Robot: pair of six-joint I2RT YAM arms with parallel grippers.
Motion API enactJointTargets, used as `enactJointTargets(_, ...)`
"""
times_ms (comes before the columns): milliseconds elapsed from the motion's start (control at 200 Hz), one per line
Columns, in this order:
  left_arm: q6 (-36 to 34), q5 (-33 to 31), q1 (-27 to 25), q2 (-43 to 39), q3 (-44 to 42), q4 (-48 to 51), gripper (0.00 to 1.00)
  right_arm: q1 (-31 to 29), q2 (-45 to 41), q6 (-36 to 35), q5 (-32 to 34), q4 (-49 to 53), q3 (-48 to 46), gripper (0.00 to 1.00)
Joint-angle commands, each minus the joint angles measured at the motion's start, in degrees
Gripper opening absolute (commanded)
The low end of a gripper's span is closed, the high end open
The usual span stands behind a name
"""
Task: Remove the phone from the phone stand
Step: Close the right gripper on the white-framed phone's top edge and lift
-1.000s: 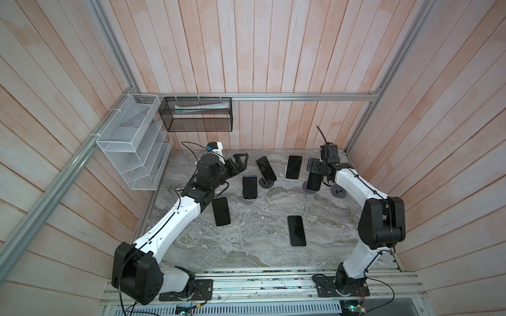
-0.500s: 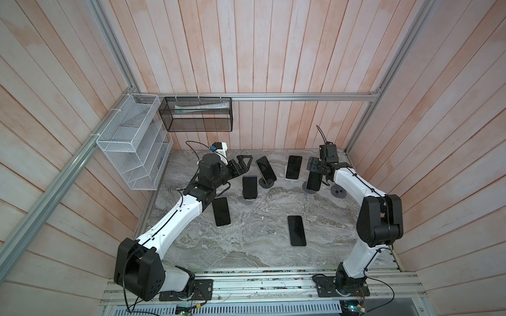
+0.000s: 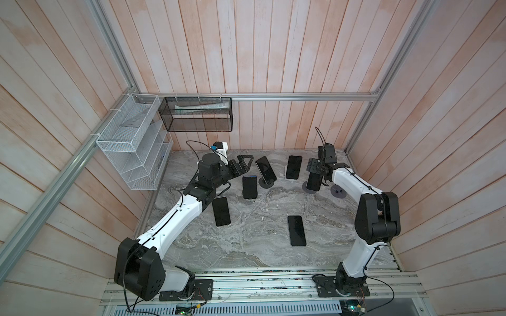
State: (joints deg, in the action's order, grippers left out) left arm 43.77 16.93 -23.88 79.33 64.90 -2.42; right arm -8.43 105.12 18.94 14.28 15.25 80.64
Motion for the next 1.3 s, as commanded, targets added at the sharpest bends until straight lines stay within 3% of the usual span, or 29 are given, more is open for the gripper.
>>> enactJointTargets(0,-0.53,0.93,0.25,0.56,-0.46,-1.45,1.00,0.08,0.79,0.61,0.97,-0.56,0.77,0.81)
enactJointTargets(805,-0.88,0.93,0.28,0.03,-0.51,-1.63,1.00,-0.40,1.93,1.03,0.58,-0.35,0.66,0.77)
enactJointTargets(1295,-1.14,0.86,0.31,-0.31,-0.48,-1.64,1.00,-1.43,-2.60,-0.44,1.93,-1.42,-0.91,0.69)
